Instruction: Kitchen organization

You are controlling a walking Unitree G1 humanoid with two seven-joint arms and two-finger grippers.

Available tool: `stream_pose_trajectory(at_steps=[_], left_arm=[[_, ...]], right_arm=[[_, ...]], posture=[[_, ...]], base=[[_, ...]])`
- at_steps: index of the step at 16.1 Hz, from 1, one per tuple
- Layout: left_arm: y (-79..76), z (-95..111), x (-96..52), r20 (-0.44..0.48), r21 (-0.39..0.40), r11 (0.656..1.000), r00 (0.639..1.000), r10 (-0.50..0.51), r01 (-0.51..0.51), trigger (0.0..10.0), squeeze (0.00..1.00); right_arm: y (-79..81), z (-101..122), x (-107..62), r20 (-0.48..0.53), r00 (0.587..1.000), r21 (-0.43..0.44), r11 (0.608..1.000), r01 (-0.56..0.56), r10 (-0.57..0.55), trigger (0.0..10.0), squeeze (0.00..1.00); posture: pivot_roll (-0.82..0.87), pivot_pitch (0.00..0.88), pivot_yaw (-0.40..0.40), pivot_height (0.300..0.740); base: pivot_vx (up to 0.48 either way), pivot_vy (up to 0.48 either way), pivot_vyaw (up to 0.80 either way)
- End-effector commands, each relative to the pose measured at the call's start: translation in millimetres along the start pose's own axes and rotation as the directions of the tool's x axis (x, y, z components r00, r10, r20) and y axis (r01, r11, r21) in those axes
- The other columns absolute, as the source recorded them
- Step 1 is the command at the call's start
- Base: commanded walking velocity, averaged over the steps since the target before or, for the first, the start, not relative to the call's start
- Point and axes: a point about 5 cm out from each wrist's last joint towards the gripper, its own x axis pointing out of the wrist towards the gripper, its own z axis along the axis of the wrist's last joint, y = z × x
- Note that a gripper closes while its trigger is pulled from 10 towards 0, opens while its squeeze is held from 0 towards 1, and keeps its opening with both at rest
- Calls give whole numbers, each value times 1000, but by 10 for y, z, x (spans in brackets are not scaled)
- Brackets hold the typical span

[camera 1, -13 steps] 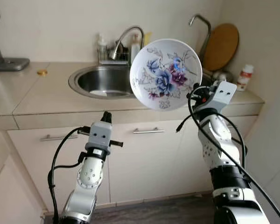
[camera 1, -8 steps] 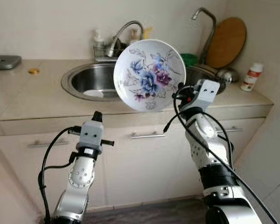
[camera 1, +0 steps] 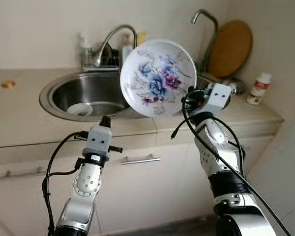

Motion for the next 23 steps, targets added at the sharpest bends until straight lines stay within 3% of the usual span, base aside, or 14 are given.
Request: stream_pose_trajectory(at_steps=[1, 13, 21, 23], left_arm=[[-80, 25, 6, 7, -13, 1000, 1000, -19, 19, 10000, 0], [-118, 25, 1, 1, -22, 999, 999, -40, 40, 10000, 0], [-169, 28, -15, 1, -40, 997, 998, -60, 60, 10000, 0], [-168, 28, -14, 1, -39, 997, 998, -60, 60, 10000, 0]], right_arm=[[-126, 123, 27, 47, 998, -4, 999, 45, -45, 10000, 0], [-161, 59, 54, 20, 998, -53, 996, 65, -64, 10000, 0], [-137, -10, 74, -10, 998, -119, 991, 59, -61, 10000, 0], [-140, -44, 92, -25, 997, -154, 986, 70, -75, 10000, 0]], posture=[[66, 0, -65, 740], [68, 0, -62, 740], [71, 0, -65, 740], [74, 0, -68, 740]], base=[[364, 0, 0], [341, 0, 0], [0, 0, 0], [0, 0, 800]])
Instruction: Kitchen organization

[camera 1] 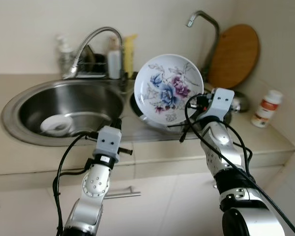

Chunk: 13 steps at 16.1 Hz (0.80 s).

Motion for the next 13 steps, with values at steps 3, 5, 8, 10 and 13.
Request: stream_pose_trajectory(at_steps=[3, 5, 8, 10, 13], left_arm=[[-10, 6, -4, -2, -1, 1000, 1000, -4, 4, 10000, 0], [-15, -1, -14, -6, 2, 1000, 1000, -5, 5, 10000, 0], [-14, -2, -17, -8, 0, 1000, 1000, -5, 5, 10000, 0], [-21, -2, -14, -8, 0, 1000, 1000, -7, 7, 10000, 0], [-21, -6, -13, -9, 2, 1000, 1000, -8, 8, 10000, 0]], right_arm=[[68, 109, 66, 47, 999, -35, 999, 3, -1, 10000, 0], [3, 87, 70, 45, 998, -13, 999, 45, -44, 10000, 0], [-77, 76, 71, 38, 996, 27, 996, 84, -85, 10000, 0], [-147, 79, 75, 42, 990, 7, 991, 132, -132, 10000, 0], [-288, 49, 79, 53, 978, -172, 963, 207, -200, 10000, 0]], posture=[[76, 0, -70, 740], [81, 0, -73, 740], [78, 0, -72, 740], [77, 0, -70, 740], [79, 0, -69, 740]], base=[[0, 0, 800], [0, 0, 400], [0, 0, 0], [0, 0, 0], [0, 0, 0]])
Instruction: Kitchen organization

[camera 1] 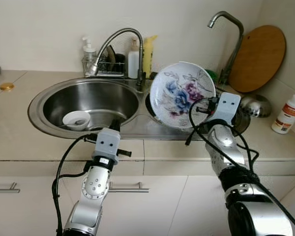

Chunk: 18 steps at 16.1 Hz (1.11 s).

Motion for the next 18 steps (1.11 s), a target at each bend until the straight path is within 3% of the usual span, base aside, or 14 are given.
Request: stream_pose_trajectory(at_steps=[1, 4, 7, 10, 12, 15, 16, 17, 18], left_arm=[[-30, 24, 17, 4, 4, 1000, 1000, -13, 13, 10000, 0], [-28, 21, 14, 3, 4, 1000, 1000, -14, 14, 10000, 0], [-30, 24, 15, 5, 5, 1000, 1000, -15, 15, 10000, 0], [-42, 23, 16, 5, 3, 1000, 1000, -19, 19, 10000, 0], [-47, 19, 15, 3, 4, 1000, 1000, -20, 20, 10000, 0], [-47, 14, 13, 1, 6, 1000, 1000, -19, 19, 10000, 0], [-47, 12, 12, 0, 7, 1000, 1000, -19, 19, 10000, 0], [-47, 10, 11, 0, 7, 1000, 1000, -19, 19, 10000, 0], [-48, 6, 10, -2, 8, 1000, 1000, -20, 20, 10000, 0]], right_arm=[[14, 129, 44, 68, 998, -80, 997, 17, -12, 10000, 0], [100, 36, 24, 48, 998, -257, 966, -31, 45, 10000, 0], [254, -89, -26, -8, 989, -350, 926, -142, 149, 10000, 0], [384, -232, -93, -99, 961, -361, 891, -277, 258, 10000, 0], [493, -417, -191, -218, 912, -315, 859, -403, 347, 10000, 0], [512, -525, -243, -280, 887, -278, 853, -442, 368, 10000, 8], [511, -522, -244, -277, 885, -266, 855, -445, 375, 10000, 937], [509, -521, -244, -276, 885, -260, 857, -445, 375, 10000, 1000], [505, -519, -243, -278, 884, -254, 859, -444, 375, 10000, 1000]], posture=[[81, 0, -70, 740], [83, 0, -69, 740], [80, 0, -67, 740], [79, 0, -66, 740], [79, 0, -67, 740], [81, 0, -68, 740], [82, 0, -68, 740], [81, 0, -68, 740], [80, 0, -67, 740]], base=[[0, 0, 0], [0, 0, 0], [0, 0, 0], [0, 0, 0], [0, 0, 0], [0, 0, 0], [0, 0, 0], [0, 0, 0], [0, 0, 0]])
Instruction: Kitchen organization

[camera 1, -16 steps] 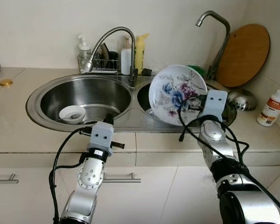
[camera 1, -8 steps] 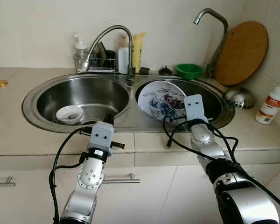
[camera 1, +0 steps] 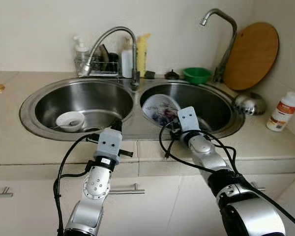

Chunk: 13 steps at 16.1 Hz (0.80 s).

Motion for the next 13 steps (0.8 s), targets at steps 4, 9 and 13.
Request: stream_pose_trajectory(at_steps=[4, 9, 13], left_arm=[[-21, -6, 9, -8, 3, 1000, 1000, -8, 8, 10000, 0], [-12, -13, 3, -11, 4, 1000, 1000, -6, 6, 10000, 0], [-11, -14, -7, -11, -5, 1000, 1000, -9, 9, 10000, 0]], right_arm=[[-37, -96, -29, -31, 999, 59, 998, 9, -7, 10000, 1000], [-263, -27, -63, 37, 985, 173, 972, 158, -167, 10000, 1000], [-338, 139, -159, 174, 950, 238, 947, 215, -260, 10000, 0]], posture=[[77, 0, -66, 740], [77, 0, -68, 740], [72, 0, -67, 740]], base=[[0, 0, 0], [0, 0, 0], [0, 0, 0]])
